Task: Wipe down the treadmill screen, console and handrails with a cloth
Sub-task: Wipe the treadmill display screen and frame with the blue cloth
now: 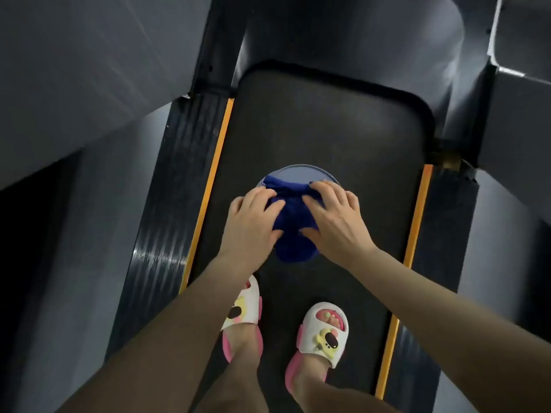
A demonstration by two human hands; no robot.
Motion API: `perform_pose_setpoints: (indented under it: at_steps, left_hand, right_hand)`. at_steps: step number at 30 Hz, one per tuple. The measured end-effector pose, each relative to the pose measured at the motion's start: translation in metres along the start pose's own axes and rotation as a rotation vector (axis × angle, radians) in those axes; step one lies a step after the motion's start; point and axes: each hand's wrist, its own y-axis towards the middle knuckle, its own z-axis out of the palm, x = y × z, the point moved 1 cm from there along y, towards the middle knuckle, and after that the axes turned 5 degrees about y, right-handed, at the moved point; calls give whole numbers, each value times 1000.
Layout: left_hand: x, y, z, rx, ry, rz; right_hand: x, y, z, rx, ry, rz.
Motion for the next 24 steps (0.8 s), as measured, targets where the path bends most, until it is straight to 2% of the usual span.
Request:
perform_pose_setpoints:
  at_steps: [8,13,19,24]
  left_hand:
    - [6,8,9,-246,29,74]
    - [1,2,2,-259,27,83]
    - [-15,-21,-56,-253,-25,53]
    - [-39,-45,-139,-387,-66,85]
  right_hand:
    - [-7,6,12,-177,-31,-33]
    - [-3,3,6,-156,-106,-94]
    - [23,-20,-52,-99,-71,-61]
    - [52,-43,-137,-186,-13,-23]
